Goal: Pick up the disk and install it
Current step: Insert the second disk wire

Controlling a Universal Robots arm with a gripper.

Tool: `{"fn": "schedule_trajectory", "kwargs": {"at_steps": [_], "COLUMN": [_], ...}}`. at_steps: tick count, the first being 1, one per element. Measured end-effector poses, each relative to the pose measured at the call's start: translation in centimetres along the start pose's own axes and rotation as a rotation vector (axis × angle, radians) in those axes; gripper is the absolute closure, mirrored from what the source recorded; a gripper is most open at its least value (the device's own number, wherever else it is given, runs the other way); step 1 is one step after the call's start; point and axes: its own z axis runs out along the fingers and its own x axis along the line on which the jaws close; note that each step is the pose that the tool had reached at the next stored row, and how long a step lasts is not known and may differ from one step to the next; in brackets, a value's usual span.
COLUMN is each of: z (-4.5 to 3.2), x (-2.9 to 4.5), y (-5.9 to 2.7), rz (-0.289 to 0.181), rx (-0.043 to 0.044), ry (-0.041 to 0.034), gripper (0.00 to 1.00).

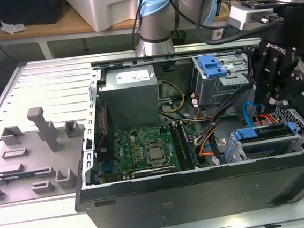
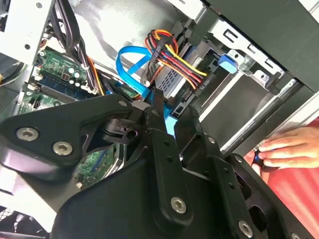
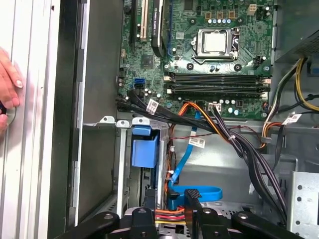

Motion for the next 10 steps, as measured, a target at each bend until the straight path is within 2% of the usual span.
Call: {"fn": "schedule_trajectory", "kwargs": {"at_steps": [5, 10], "z": [0.17, 0.13], "x": [-0.20, -0.59], "y": [0.23, 0.21], "rz": [-0.004, -0.014], "rx": [0.0052, 0.0061], "ry": [0.0016, 0.0127], "gripper": [0.63, 0.63]}}
